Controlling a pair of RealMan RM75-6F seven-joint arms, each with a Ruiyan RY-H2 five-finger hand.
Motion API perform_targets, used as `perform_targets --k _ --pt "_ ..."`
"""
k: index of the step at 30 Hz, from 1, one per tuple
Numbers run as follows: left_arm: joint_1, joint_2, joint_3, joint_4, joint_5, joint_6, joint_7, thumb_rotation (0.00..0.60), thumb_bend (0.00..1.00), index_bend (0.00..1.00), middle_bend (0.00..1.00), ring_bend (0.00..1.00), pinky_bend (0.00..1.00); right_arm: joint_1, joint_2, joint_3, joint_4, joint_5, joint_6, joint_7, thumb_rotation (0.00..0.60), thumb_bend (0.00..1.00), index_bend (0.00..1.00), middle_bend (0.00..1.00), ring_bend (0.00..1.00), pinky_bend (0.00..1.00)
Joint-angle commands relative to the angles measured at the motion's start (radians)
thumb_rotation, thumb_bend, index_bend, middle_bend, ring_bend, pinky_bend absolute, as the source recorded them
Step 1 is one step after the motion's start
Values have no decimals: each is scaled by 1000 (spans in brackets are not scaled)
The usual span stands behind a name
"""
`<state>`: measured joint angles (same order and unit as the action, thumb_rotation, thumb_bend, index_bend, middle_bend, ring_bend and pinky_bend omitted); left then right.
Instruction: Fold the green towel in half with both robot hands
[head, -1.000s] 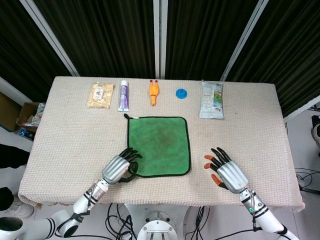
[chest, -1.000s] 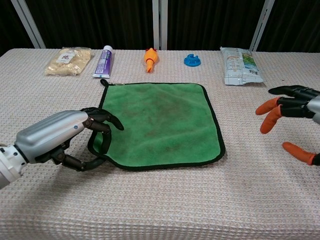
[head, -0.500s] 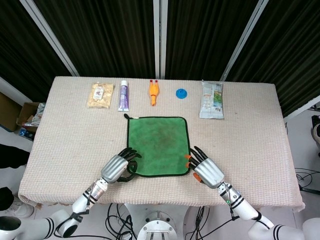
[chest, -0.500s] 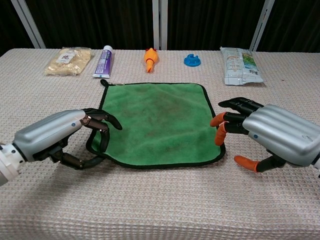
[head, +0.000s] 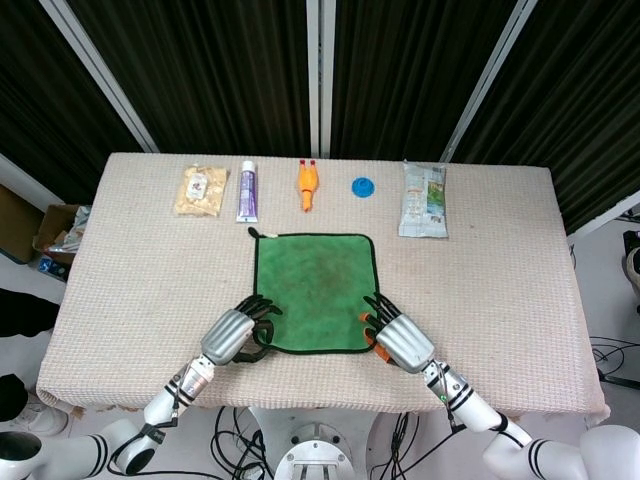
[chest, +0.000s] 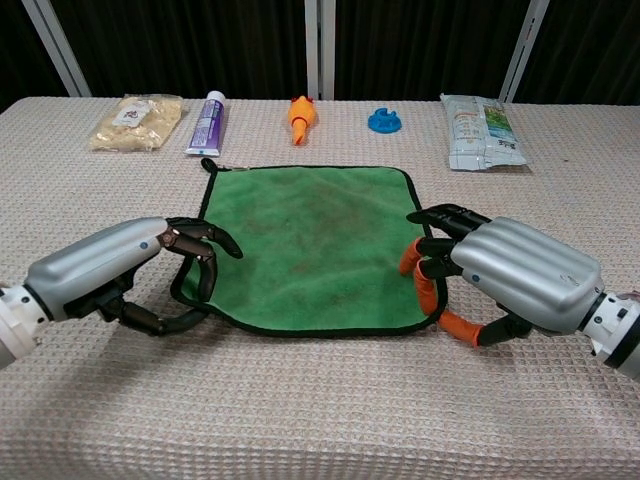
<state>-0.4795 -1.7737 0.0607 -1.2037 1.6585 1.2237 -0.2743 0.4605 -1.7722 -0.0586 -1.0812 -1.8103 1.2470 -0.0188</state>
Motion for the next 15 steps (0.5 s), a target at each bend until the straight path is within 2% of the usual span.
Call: perform_targets --k 1,9,13,15 --pt "7 19 15 -10 17 29 -64 600 429 652 235 155 117 4 20 -10 -36 -3 8 1 600 406 786 328 41 72" --pt "66 126 88 -99 82 147 -119 600 429 658 235 155 117 -19 168 -75 -302 7 -13 -56 600 406 801 334 41 71" --pt "77 190 131 -168 111 165 -155 600 430 658 235 154 117 -41 230 -106 -409 18 -11 -71 600 405 801 332 41 71" --pt "75 215 138 -198 117 164 -165 600 430 658 235 154 117 -47 251 -106 -447 34 -13 -75 600 405 801 330 40 71"
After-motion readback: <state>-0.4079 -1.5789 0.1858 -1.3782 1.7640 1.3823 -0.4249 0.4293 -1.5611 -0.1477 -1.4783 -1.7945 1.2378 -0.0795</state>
